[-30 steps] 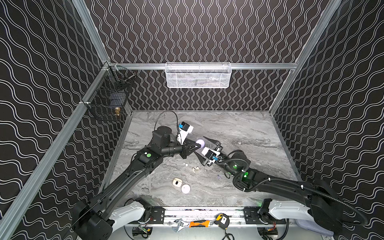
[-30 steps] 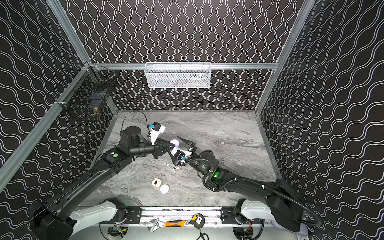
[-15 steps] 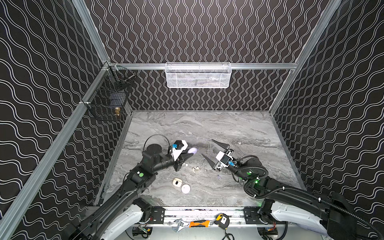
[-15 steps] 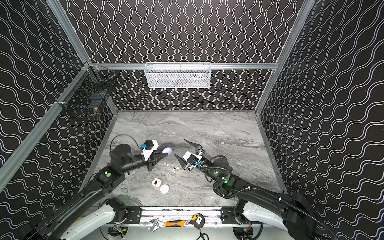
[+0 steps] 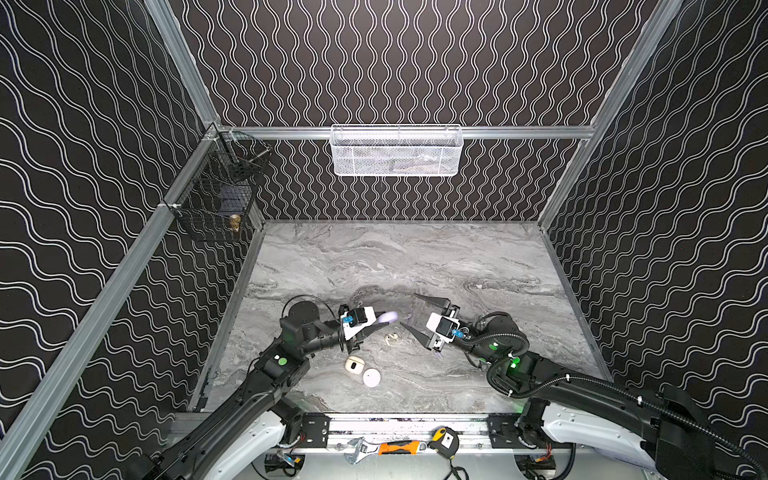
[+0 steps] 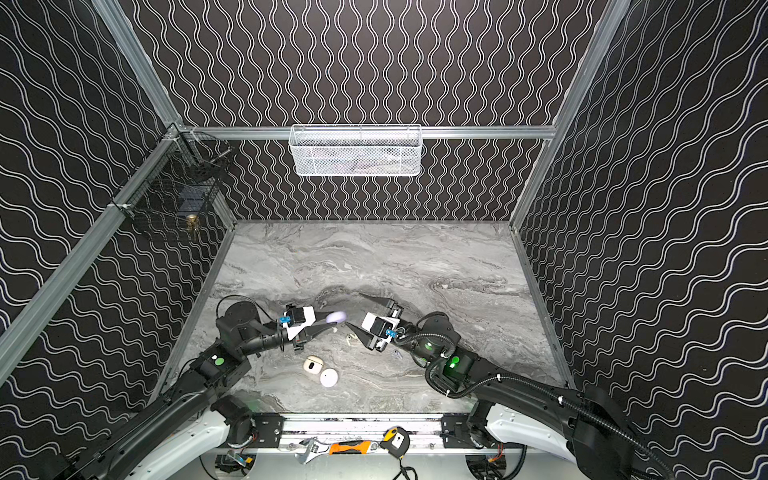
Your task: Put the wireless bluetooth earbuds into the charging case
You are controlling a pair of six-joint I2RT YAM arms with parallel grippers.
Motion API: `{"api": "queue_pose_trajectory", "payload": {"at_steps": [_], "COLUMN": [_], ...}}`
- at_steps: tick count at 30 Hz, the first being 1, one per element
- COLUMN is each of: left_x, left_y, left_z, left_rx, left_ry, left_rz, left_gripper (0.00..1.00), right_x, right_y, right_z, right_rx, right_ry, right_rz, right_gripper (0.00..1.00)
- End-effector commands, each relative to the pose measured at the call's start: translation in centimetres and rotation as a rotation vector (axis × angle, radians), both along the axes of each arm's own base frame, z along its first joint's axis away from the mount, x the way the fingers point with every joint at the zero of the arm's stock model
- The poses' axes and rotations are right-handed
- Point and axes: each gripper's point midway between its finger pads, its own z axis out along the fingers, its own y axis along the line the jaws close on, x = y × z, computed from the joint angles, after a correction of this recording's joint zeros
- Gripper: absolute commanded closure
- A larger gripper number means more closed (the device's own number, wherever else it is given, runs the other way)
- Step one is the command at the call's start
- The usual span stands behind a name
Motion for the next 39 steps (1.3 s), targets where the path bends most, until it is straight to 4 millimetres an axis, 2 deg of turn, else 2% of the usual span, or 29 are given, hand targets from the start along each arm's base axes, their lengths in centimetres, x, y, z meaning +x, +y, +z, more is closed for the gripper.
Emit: {"api": "queue_pose_trajectory", "payload": {"at_steps": [1,11,16,25,33,36,39], "left_x": [-0.5,-1.3,-1.6,-2.5,-2.2,-1.6,-0.6], "left_y": [-0.3,-0.4,-0.5,-0.3,-0.3,-0.4,-0.2], "left_z": [0.8,1.2,1.4,1.7,2.1,2.9,4.4], "left_rx": [-0.004,-0.016,-0.020,-0.038,-0.062,-0.130,-0.253], "left_ry": [-0.039,-0.056,-0.055,-0.067,-0.052,0.001,0.061], "left_rz": [-0.044,-0.080,-0.099,-0.125,-0.110,-0.080,-0.059], "left_gripper": [1.00,1.00,1.00,1.00,1.00,1.00,1.00], "right_x": [-0.2,0.7,1.3,3.1,3.7,4.9,7.6], "right_y": [0.6,1.8,1.8,0.8,0.3,-0.9,-4.8], "right_z": [-0.2,-0.5,-0.1,2.6,3.8,4.8,6.7], "right_rx": [-0.026,-0.039,-0.020,0.078,0.130,0.201,0.372], "right_ry": [-0.007,0.013,0.011,0.013,0.051,0.080,0.159], "right_rz": [0.029,0.028,-0.005,-0.114,-0.149,-0.235,-0.423], "right_gripper": [0.30,0.31,0.33,0.42,0.43,0.42,0.38]}}
